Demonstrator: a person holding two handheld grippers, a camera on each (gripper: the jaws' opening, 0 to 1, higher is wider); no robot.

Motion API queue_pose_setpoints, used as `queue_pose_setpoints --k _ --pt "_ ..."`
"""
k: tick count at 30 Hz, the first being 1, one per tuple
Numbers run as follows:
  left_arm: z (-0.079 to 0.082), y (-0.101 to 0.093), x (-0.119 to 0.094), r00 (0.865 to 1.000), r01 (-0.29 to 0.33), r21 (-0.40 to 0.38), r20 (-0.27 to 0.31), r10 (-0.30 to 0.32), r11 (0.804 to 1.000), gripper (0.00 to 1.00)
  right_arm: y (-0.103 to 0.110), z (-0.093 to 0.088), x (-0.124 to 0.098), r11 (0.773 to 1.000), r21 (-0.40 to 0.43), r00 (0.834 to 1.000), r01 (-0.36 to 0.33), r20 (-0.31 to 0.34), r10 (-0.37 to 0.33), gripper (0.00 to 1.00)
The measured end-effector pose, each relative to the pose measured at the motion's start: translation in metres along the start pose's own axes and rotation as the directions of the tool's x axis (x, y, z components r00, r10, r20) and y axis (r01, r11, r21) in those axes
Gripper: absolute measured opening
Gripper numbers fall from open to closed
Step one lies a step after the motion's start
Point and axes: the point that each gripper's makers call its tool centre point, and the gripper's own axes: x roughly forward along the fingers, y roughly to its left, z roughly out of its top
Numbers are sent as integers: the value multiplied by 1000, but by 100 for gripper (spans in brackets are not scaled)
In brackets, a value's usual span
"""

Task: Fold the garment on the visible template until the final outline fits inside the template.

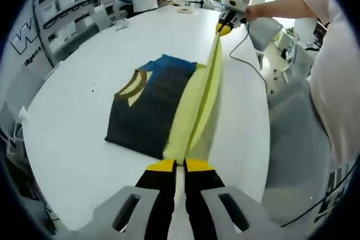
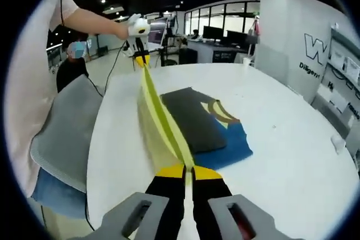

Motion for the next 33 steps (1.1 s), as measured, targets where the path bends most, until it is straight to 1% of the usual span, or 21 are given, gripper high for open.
queue_pose_setpoints --k 4,8,11,16,18,24,29,33 --pt "6 18 4 1000 -3 -11 1 3 1000 3 -16 4 5 1000 12 1000 12 -3 -12 0" --pt "12 36 7 1000 -9 -21 0 9 1000 4 -28 12 11 1000 20 1000 22 0 -22 0" --pt "16 46 10 1000 -10 -31 3 10 999 4 -44 16 16 999 24 1000 31 -5 -31 0" --pt "21 63 17 1000 -12 -51 3 12 999 4 -61 20 27 998 41 999 38 -14 -37 0" --pt "22 71 21 1000 -9 -65 2 9 998 4 -71 19 32 998 46 999 38 -25 -37 0" --pt "23 91 32 1000 1 -89 -9 -2 996 4 -91 17 47 996 72 998 44 -40 -41 0" --pt "24 107 40 1000 4 -100 -14 -5 995 4 -104 14 58 994 95 998 45 -57 -40 0" --pt "27 123 46 1000 0 -126 -5 0 992 4 -115 10 65 992 117 996 53 -72 -45 0"
